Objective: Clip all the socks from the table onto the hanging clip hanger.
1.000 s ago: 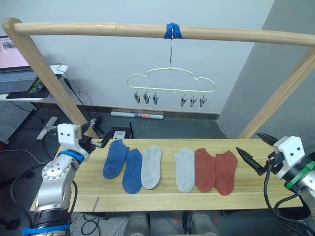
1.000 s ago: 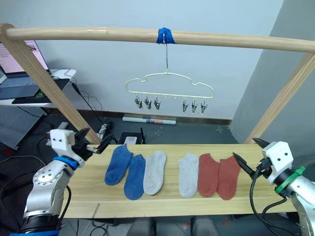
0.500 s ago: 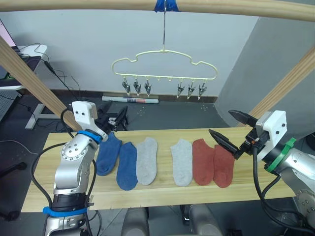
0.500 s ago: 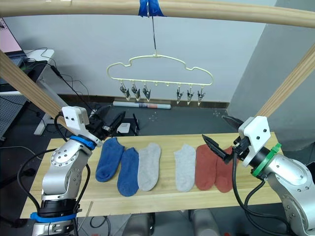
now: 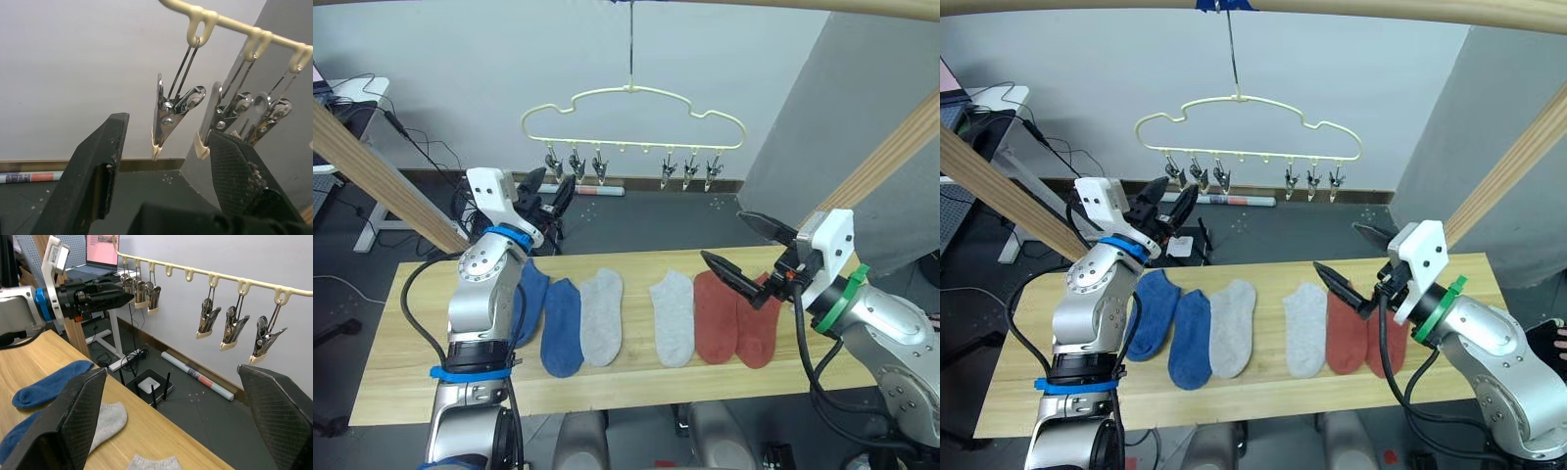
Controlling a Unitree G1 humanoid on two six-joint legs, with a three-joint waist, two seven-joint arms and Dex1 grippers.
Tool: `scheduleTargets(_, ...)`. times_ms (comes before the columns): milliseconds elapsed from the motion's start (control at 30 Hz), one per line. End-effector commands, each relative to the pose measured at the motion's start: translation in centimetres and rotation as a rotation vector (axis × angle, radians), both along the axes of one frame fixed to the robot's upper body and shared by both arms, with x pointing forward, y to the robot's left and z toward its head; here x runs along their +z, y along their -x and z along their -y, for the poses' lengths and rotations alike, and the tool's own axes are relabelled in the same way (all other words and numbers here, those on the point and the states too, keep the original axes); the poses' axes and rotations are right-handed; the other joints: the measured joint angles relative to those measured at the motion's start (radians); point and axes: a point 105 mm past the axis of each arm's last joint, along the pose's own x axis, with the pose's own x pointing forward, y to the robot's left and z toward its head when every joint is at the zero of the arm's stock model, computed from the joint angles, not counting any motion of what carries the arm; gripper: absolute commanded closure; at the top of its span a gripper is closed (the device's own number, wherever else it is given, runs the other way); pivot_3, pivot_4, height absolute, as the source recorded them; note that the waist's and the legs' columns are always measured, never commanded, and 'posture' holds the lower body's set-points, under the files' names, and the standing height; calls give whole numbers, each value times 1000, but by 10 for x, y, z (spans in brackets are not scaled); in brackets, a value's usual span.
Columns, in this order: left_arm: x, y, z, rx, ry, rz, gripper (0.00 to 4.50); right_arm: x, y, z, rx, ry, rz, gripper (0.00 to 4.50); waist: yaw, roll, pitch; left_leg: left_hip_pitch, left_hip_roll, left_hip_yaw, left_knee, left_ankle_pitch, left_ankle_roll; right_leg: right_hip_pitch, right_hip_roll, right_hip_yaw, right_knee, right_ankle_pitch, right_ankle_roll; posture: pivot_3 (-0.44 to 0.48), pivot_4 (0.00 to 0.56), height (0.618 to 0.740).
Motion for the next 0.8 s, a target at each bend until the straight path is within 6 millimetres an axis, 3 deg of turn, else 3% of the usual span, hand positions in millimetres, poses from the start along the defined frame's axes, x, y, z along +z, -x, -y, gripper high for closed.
scheduleTargets(33,22,3,0,14,19,89,1603,9,9,-11,49,-3,36,0,0,0,2,0,0,0,0,0,0,0,0,0,0,0,0,-161,370,740)
scheduleTargets(333,26,3,-11,60,13,98,1603,15,8,-13,50,-10,45,0,-2,0,16,0,0,0,0,0,0,-1,0,0,0,0,1,-166,372,740)
scheduleTargets(800,38,0,-7,85,7,154,1603,21,9,-15,60,-25,67,0,-2,0,18,-6,0,-1,0,0,0,-5,0,-1,-1,0,1,-163,370,740)
